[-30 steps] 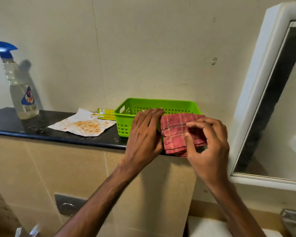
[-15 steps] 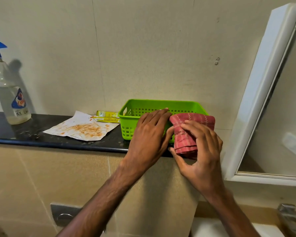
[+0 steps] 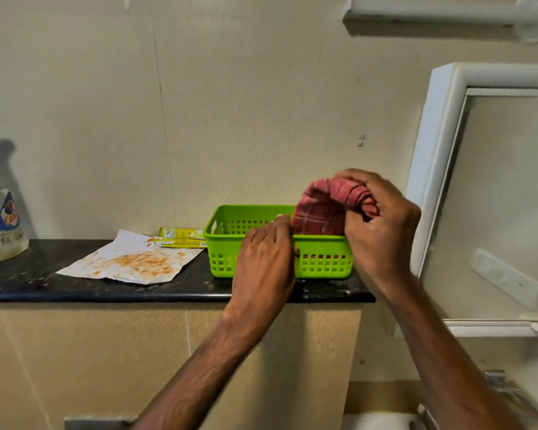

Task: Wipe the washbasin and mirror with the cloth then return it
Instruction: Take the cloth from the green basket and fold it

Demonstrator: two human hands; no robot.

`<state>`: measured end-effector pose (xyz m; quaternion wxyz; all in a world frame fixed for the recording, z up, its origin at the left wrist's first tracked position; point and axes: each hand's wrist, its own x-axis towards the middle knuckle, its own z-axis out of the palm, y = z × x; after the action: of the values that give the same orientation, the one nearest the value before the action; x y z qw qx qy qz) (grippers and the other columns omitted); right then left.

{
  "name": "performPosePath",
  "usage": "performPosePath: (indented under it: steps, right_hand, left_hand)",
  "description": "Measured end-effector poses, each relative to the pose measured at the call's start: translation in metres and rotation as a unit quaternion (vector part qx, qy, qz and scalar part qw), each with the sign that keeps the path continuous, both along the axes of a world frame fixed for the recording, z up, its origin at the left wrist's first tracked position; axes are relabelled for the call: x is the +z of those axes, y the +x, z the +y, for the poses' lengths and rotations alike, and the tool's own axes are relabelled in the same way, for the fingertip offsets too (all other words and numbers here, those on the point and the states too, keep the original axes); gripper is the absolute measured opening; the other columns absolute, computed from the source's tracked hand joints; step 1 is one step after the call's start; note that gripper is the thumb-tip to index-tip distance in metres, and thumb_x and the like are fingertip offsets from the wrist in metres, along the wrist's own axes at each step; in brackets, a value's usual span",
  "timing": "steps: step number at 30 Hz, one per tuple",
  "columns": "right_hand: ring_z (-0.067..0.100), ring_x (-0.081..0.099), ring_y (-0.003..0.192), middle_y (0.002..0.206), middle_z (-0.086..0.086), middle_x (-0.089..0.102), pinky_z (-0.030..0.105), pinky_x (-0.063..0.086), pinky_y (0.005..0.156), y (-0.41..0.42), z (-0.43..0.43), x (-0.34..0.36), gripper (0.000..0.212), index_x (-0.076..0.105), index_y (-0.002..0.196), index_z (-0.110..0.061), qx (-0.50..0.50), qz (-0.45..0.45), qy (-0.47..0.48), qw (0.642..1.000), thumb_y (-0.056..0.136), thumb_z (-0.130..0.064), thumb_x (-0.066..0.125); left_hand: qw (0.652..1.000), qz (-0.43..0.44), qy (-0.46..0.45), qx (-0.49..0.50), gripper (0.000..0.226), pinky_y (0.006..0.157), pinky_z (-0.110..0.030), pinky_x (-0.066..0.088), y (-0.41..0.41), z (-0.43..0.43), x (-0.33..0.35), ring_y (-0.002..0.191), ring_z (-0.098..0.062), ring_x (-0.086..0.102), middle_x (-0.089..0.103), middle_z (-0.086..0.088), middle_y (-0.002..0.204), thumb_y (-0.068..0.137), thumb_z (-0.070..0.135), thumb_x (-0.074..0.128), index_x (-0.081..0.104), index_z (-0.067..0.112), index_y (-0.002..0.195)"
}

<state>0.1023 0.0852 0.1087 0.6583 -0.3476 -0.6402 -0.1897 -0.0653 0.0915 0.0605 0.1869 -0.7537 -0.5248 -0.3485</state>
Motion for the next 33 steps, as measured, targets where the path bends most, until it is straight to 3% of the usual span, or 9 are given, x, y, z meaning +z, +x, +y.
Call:
performPosePath:
  steps: [7,11,16,20,22,24,27,30,33]
  right_hand:
    - [0.03,0.073,0.096,0.105,0.012,0.076,0.047,0.061,0.083,0.012,-0.024,0.04,0.031,0.075,0.114,-0.001,-0.012,0.085,0.119,0.989,0.087,0.01,0.064]
    - [0.032,0.074,0.095,0.105,0.015,0.075,0.049,0.061,0.083,0.031,-0.056,0.021,0.033,0.074,0.115,0.0,-0.055,0.095,0.154,0.982,0.087,0.013,0.066]
    - [0.023,0.074,0.091,0.103,0.003,0.076,0.043,0.061,0.084,0.057,-0.088,-0.007,0.042,0.076,0.114,-0.01,-0.063,-0.014,-0.007,0.998,0.077,0.01,0.072]
    - [0.002,0.072,0.089,0.1,-0.011,0.076,0.016,0.058,0.083,0.074,-0.097,-0.034,0.037,0.076,0.112,-0.019,-0.029,-0.031,-0.156,0.987,0.08,-0.004,0.084]
    - [0.0,0.072,0.088,0.097,-0.016,0.077,0.011,0.055,0.081,0.081,-0.1,-0.043,0.032,0.078,0.107,-0.022,-0.007,-0.021,-0.213,0.977,0.079,-0.01,0.088]
    - [-0.004,0.072,0.087,0.092,-0.02,0.077,0.009,0.054,0.079,0.09,-0.102,-0.049,0.029,0.079,0.103,-0.027,0.015,-0.006,-0.267,0.964,0.079,-0.014,0.088]
    - [-0.004,0.073,0.086,0.09,-0.021,0.078,0.012,0.057,0.078,0.109,-0.105,-0.057,0.03,0.078,0.102,-0.033,0.049,0.024,-0.336,0.94,0.08,-0.015,0.086]
    - [0.003,0.076,0.088,0.095,-0.014,0.08,0.016,0.059,0.079,0.132,-0.107,-0.06,0.027,0.079,0.105,-0.026,0.116,0.081,-0.373,0.917,0.082,-0.012,0.084]
    - [0.015,0.077,0.094,0.1,0.0,0.081,0.026,0.061,0.086,0.156,-0.106,-0.067,0.024,0.08,0.108,-0.015,0.19,0.161,-0.396,0.884,0.084,-0.012,0.082]
  left_hand:
    - [0.999,-0.038,0.014,0.002,0.072,0.11,-0.035,0.042,0.003,-0.002,-0.001,0.123,-0.025,0.059,0.065,-0.012,0.13,0.092,0.032,0.066,0.037,0.003,0.15]
    - [0.998,-0.04,0.041,-0.025,0.06,0.096,-0.037,0.049,-0.003,0.0,-0.008,0.102,-0.028,0.066,0.071,-0.011,0.107,0.088,0.025,0.07,0.05,0.001,0.14]
    - [0.975,-0.161,0.047,-0.143,0.038,0.102,-0.04,0.047,0.006,-0.015,-0.012,0.116,-0.022,0.061,0.066,-0.004,0.124,0.096,0.018,0.058,0.056,0.011,0.134]
    - [0.904,-0.275,-0.085,-0.315,0.027,0.095,-0.022,0.051,0.033,-0.063,-0.012,0.115,0.003,0.063,0.069,0.016,0.121,0.102,0.027,0.053,0.061,0.02,0.127]
    - [0.85,-0.298,-0.199,-0.385,0.03,0.095,-0.019,0.051,0.05,-0.076,-0.025,0.113,0.004,0.064,0.07,0.017,0.119,0.1,0.028,0.057,0.059,0.021,0.129]
    - [0.831,-0.296,-0.258,-0.394,0.037,0.095,-0.025,0.054,0.064,-0.072,-0.045,0.109,0.0,0.067,0.071,0.015,0.118,0.095,0.029,0.066,0.056,0.023,0.131]
    - [0.787,-0.313,-0.355,-0.396,0.039,0.089,-0.032,0.058,0.079,-0.061,-0.078,0.101,-0.01,0.072,0.075,0.004,0.112,0.088,0.022,0.077,0.062,0.018,0.124]
    - [0.712,-0.344,-0.456,-0.408,0.02,0.077,-0.028,0.058,0.086,-0.064,-0.106,0.087,-0.016,0.072,0.077,-0.013,0.1,0.087,0.01,0.076,0.072,0.002,0.105]
    - [0.631,-0.459,-0.493,-0.386,0.027,0.082,-0.03,0.057,0.092,-0.073,-0.125,0.094,-0.02,0.072,0.076,-0.014,0.107,0.086,0.008,0.075,0.071,0.002,0.113]
